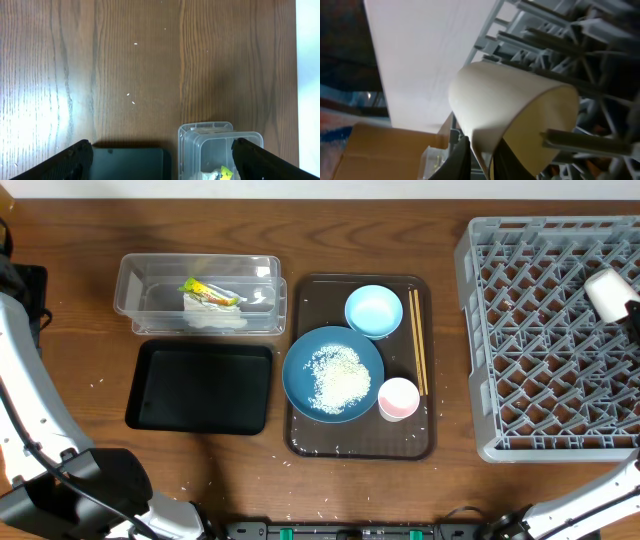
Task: Sort waste into correct bins and load items into the dishwasher rack
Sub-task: 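Lower the cup upside down into the rack and release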
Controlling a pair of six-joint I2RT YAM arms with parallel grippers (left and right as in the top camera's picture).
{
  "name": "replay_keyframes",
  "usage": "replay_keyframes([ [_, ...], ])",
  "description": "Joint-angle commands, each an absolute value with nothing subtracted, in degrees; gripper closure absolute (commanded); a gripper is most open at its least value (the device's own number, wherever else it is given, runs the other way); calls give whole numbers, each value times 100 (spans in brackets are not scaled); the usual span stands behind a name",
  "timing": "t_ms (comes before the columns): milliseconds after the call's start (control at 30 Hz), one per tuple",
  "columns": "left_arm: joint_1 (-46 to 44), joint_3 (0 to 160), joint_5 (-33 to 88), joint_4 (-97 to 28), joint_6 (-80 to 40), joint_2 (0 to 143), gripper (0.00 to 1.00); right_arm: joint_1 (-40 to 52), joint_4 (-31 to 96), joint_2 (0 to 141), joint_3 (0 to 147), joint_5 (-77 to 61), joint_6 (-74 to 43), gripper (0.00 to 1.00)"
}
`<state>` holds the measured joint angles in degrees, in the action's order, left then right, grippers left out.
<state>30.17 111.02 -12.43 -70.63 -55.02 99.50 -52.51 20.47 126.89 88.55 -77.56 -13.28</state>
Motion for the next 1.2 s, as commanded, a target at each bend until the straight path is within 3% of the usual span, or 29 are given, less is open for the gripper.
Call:
replay_keyframes([
  [0, 3030, 11096, -1356, -7094, -5426, 9992, 8, -5293, 2274, 12372, 8912, -7312, -1374, 83],
  [200, 3030, 11096, -1356, -7094, -5426, 9992, 8, -5293, 3330, 11382, 8914, -5072, -1903, 67],
  [367, 3030, 11096, -1356, -7094, -5426, 9992, 8, -5280, 3846, 10497, 8914, -3734, -2641, 64],
  [467, 3030, 11096, -1356, -7094, -5426, 9992, 8, -5188, 3933, 10079, 8914, -3319, -2674, 56],
  [533, 3030, 11096, -1356, -7096, -5426, 9992, 8, -5006, 3918, 9898, 8914, -3133, -2674, 57],
  [667, 3030, 11096, -1356, -7094, -5426, 9992, 8, -4508, 3872, 9902, 8912, -2635, -2672, 65],
  [733, 3030, 11096, -1356, -7094, -5426, 9992, 8, -4119, 3811, 10003, 8912, -2082, -2650, 83],
  [833, 3030, 11096, -1356, -7094, -5426, 9992, 8, -3616, 3682, 10226, 8912, -1417, -2650, 99],
  [1167, 3030, 11096, -1354, -7094, -5426, 9992, 8, -2851, 2733, 11249, 8912, -792, -2655, 99],
])
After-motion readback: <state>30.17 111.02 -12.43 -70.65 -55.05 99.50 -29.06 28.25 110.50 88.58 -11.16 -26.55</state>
